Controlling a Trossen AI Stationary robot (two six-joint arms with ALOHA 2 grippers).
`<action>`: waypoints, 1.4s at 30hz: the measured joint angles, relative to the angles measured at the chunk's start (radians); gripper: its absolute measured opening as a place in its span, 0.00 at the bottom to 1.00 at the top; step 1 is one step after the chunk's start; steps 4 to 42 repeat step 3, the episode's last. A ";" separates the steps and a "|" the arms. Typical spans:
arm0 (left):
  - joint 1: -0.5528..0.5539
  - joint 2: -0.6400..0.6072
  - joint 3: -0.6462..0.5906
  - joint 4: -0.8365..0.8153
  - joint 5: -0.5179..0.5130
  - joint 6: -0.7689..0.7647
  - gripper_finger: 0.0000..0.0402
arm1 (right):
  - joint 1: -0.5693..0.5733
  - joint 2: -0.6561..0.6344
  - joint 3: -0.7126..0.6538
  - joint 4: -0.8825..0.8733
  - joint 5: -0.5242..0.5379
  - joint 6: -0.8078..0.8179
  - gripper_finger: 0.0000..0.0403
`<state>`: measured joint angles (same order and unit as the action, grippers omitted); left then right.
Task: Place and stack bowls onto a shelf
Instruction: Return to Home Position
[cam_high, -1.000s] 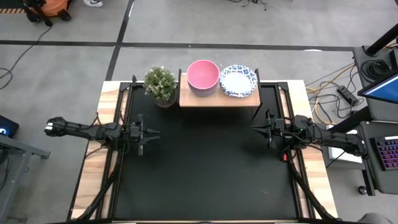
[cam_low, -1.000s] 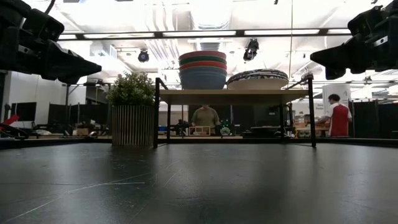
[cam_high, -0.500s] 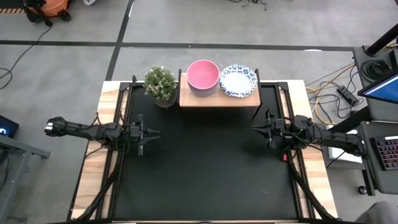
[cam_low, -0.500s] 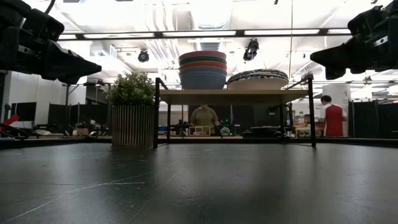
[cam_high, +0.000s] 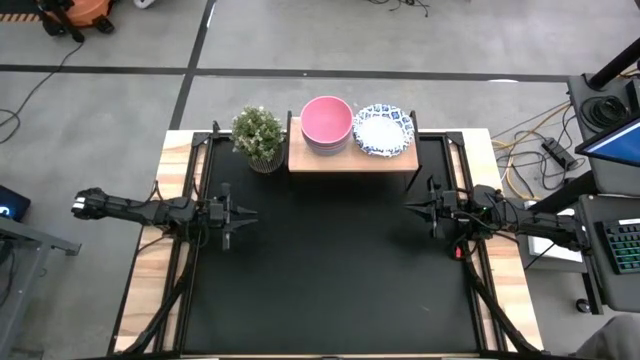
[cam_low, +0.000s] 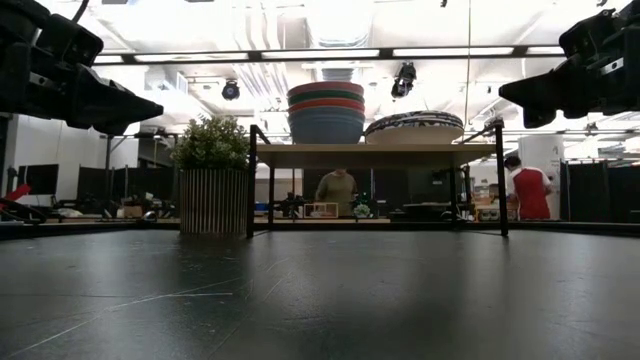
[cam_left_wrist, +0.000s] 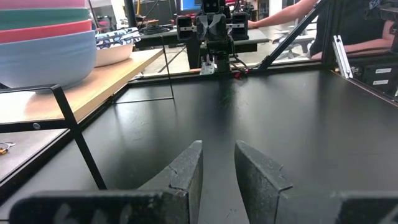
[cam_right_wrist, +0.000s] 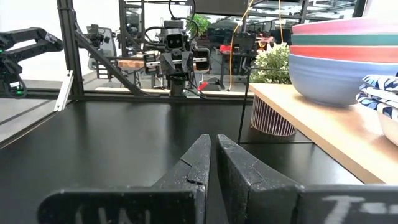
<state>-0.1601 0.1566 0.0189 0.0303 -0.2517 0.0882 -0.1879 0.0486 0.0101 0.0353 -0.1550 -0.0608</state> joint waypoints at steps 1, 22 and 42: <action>0.000 0.000 0.000 0.000 0.000 0.000 0.19 | 0.000 0.000 0.000 0.000 0.000 0.000 0.04; 0.000 0.000 0.000 0.000 0.000 0.000 0.19 | 0.000 0.000 0.000 0.000 0.000 -0.001 0.04; 0.000 0.000 0.000 0.000 0.000 0.000 0.19 | 0.000 0.000 0.000 0.000 0.000 -0.001 0.04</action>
